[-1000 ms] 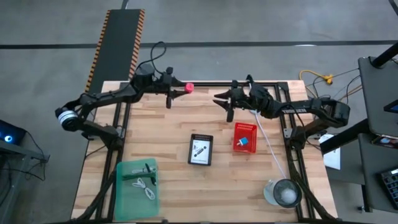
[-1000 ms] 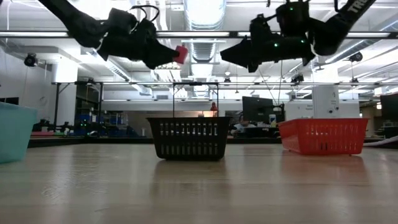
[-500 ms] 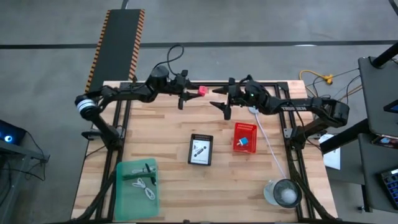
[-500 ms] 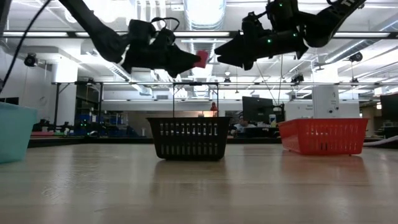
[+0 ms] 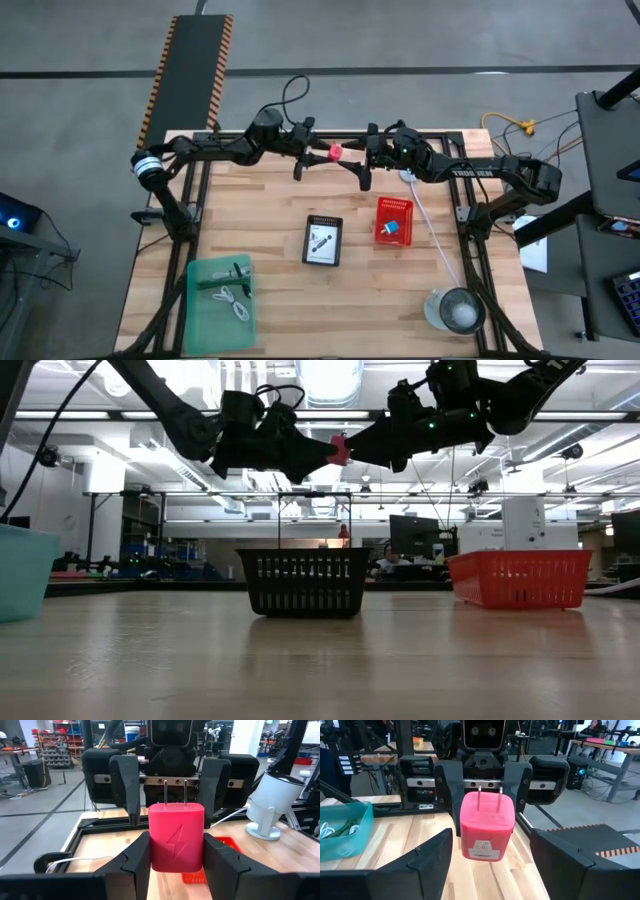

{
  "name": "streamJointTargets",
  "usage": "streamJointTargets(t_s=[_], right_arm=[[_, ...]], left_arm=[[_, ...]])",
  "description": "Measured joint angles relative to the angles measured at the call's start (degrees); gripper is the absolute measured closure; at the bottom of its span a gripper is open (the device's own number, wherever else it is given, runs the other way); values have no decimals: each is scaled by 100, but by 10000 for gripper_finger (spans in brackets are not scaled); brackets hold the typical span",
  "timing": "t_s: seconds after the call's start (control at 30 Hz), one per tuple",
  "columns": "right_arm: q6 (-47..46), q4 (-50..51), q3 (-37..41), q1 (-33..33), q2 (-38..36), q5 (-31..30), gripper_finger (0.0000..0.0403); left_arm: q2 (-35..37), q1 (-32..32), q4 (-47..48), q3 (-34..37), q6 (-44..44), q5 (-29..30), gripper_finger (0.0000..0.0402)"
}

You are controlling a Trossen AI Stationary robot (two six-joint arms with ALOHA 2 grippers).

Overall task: Pick and place items into bin
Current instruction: Put the pink charger adapter into the red bin

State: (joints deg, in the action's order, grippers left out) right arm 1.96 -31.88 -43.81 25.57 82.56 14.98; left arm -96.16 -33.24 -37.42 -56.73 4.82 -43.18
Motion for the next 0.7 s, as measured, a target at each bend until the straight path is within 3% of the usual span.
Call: streamJointTargets(t_s=[0.7], right_arm=[[105,19,0,-10,2,17,211]], left_arm=[[-153,148,-145,3,2,-22,276]])
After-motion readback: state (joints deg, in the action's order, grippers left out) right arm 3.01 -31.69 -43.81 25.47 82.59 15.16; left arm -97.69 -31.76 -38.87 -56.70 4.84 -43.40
